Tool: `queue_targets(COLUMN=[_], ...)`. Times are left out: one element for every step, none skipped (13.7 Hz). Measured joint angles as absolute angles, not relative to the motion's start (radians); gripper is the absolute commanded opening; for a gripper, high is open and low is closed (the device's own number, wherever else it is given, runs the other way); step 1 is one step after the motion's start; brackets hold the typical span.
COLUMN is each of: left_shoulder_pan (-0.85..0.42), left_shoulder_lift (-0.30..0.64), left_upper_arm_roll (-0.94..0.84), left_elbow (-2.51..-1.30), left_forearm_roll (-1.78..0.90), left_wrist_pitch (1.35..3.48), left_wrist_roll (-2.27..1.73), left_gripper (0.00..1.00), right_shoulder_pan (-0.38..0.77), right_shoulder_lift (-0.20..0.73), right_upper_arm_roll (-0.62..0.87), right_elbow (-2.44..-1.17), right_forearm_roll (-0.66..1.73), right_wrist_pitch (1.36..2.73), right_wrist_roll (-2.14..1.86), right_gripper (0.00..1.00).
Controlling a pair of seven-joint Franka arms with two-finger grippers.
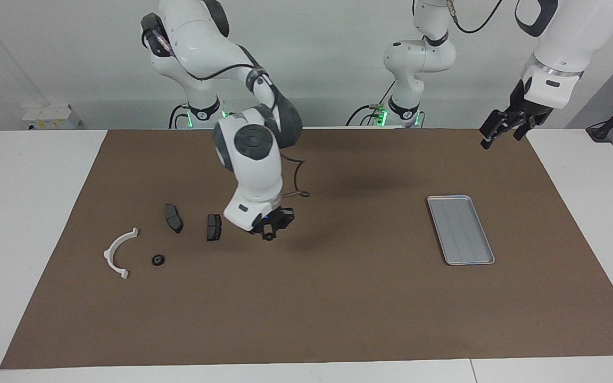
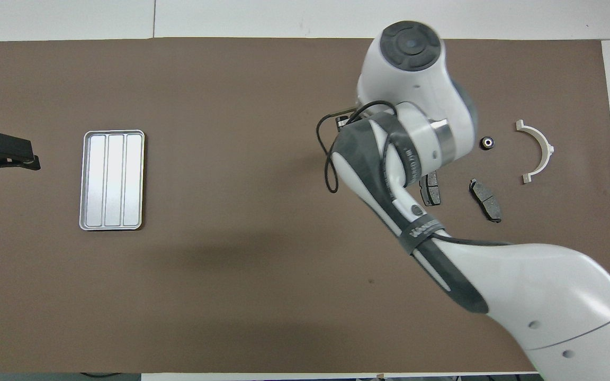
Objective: Place bearing gear from tray to pile
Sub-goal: 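Carry the gear to the brake pads and lower it with the right gripper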
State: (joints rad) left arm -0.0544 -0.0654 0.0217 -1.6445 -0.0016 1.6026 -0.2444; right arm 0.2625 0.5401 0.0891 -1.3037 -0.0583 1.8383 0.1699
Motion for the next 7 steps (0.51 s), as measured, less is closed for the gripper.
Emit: queue_targets(left_shoulder_pan=[-0.054,-0.054,-0.054,-0.054,-0.054,-0.054,-0.054], left_shoulder_lift=[-0.065,-0.065,-0.065,-0.065,-0.065,-0.065,-0.065], left_upper_arm_roll=[0.022,0.022,0.022,0.022,0.022,0.022,0.022], left_elbow=[-1.645,-1.645,-1.644,-1.644,-1.644,-1.645,-1.644], left_forearm_roll=[-0.002,-0.002,-0.002,-0.002,-0.002,-0.002,-0.002], left_wrist_pitch=[1.603,1.603,1.603,1.603,1.603,1.603,1.603], left_wrist_roll=[-0.244,-0.244,-0.244,-0.244,-0.244,-0.244,-0.244], left_gripper=[1.00,1.00,1.00,1.00,1.00,1.00,1.00], right_shoulder_pan=[0.207,0.153,0.106,0.068,0.037,0.013,-0.008], right_shoulder_lift=[0.527,0.521,0.520,0.520,0.520,0.519,0.516], right_upper_arm_roll=[0.089,0.089,0.089,0.089,0.089,0.090,0.090], right_elbow=[-1.303,-1.302,-1.303,-1.307,-1.320,-1.344,-1.385], right_forearm_roll=[-0.058,-0.058,-0.058,-0.058,-0.058,-0.058,-0.058], right_wrist_pitch=[1.819,1.807,1.806,1.806,1.809,1.824,1.864], right_wrist_roll=[0.095,0.028,-0.030,-0.080,-0.121,-0.152,-0.179], right_gripper=[0.00,0.00,0.00,0.00,0.00,0.00,0.00])
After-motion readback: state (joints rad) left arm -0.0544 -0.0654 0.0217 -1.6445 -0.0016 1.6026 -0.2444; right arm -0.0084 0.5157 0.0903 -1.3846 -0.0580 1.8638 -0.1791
